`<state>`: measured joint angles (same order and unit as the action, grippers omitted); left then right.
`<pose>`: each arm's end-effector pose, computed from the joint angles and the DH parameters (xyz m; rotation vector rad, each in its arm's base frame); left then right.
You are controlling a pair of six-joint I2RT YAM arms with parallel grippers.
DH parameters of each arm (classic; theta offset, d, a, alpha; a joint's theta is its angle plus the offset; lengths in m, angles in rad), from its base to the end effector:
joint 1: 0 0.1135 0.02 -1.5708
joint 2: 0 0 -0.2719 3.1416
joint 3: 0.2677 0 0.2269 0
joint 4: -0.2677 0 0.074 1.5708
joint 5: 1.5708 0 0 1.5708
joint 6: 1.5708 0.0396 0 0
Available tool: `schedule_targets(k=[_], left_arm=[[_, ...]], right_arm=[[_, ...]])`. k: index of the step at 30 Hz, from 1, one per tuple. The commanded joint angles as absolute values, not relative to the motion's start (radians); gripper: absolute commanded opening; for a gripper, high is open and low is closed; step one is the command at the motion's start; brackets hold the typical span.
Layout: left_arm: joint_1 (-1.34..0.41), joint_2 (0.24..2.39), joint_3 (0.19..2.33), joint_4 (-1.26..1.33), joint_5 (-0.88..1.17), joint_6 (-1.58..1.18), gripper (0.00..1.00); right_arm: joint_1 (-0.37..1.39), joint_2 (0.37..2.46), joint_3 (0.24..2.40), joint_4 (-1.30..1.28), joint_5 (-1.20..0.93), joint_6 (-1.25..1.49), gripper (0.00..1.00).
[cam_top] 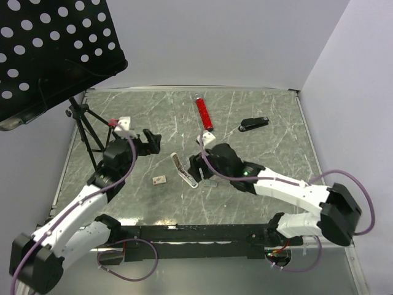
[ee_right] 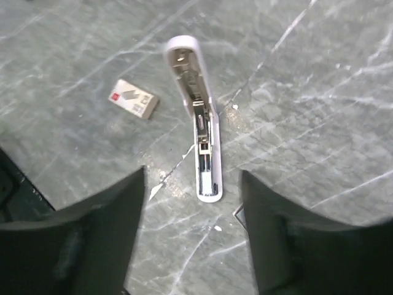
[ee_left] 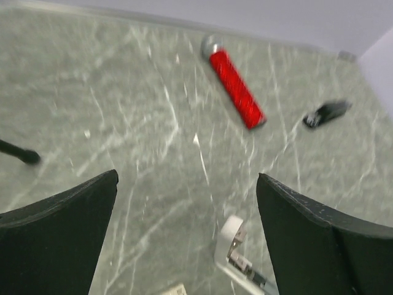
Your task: Load the staples into the stapler
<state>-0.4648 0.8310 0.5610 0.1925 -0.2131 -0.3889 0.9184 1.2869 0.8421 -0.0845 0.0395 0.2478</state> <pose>0.1611 -0.0714 0.3051 -0.1012 1.6650 -0.4743 0.1623 0.2098 0.2772 -0.6906 2.0565 0.6493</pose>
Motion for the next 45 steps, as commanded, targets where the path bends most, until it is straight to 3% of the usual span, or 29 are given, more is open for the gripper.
schedule_targets(k=[1,5,13,26,43,45], left_arm=[[-0.469,0.954,0.692,0.049,-0.086,-0.420,0.99],[-0.469,1.066,0.776,-0.037,-0.031,-0.442,0.99],[-0.471,1.273,0.864,-0.124,0.029,-0.514,0.99],[-0.497,1.410,0.930,-0.232,0.020,-0.537,0.85],[-0.560,1.494,0.948,-0.259,0.026,-0.543,0.64],[-0.566,1.494,0.946,-0.264,0.025,-0.549,0.54]], right_arm=[[0.922,1.207,0.694,0.153,-0.043,0.075,0.75],[0.920,1.246,0.660,0.144,-0.066,0.081,0.74],[0.920,1.325,0.503,0.377,-0.137,0.072,0.74],[0.922,1.532,0.537,0.457,-0.149,0.043,0.55],[0.923,1.603,0.549,0.476,-0.094,0.044,0.44],[0.923,1.608,0.548,0.480,-0.092,0.048,0.43]])
